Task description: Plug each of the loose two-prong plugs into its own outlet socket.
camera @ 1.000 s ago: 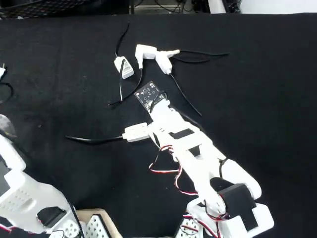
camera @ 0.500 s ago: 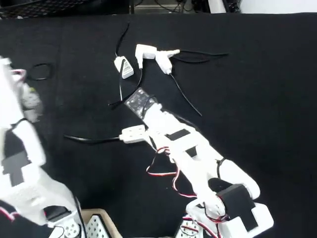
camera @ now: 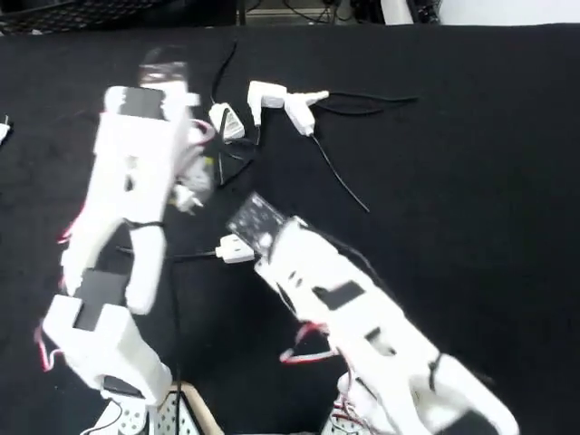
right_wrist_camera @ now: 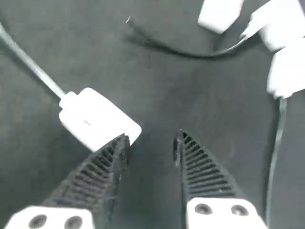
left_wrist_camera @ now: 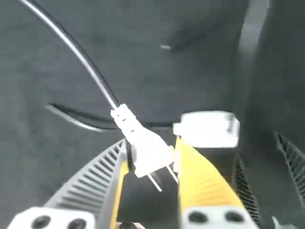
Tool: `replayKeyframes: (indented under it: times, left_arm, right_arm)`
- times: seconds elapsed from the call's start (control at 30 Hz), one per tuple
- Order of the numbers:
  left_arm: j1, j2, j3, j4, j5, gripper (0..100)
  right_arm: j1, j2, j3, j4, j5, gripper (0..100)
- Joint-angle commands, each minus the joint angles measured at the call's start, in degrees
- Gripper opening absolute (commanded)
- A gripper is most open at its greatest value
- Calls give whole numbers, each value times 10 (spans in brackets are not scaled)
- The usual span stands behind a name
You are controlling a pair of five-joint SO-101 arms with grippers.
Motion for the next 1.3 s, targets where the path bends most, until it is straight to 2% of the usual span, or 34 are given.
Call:
replayKeyframes:
  times: [0.0,0.1,0.2,0.3,0.43,0.5,0.6,0.7,0.8,0.9,0.97,1.13,1.27]
  left_arm:
    - [88,-6,-23,3,4,29]
    - [122,-3,-23,3,5,29]
    - [130,0,-20,6,4,30]
    - [136,0,29,2,1,34]
    - [157,0,110,2,-81,34]
    - [158,0,153,2,-90,34]
    - [119,-6,215,2,-85,31]
    - [47,-5,246,-4,-84,30]
    - [-45,-7,266,-62,-33,30]
    - [-92,0,303,-121,-18,30]
    - [-85,0,353,-150,-18,30]
    - [-19,0,476,-212,-18,30]
    - [2,0,519,-257,-18,33]
  right_arm:
    - [11,-91,76,-88,1,116]
    - [31,-143,84,-47,2,38]
    - [58,-187,74,12,-1,38]
    - [85,-222,83,16,-3,38]
    - [111,-256,93,15,-22,38]
    - [113,-263,95,15,-33,38]
    - [112,-265,95,15,-33,38]
    - [110,-265,95,16,-33,39]
    - [99,-264,96,18,-33,39]
    - [90,-264,103,17,-32,39]
    - [88,-264,106,17,-22,39]
    - [88,-264,107,17,-18,39]
    - [88,-264,107,17,-18,39]
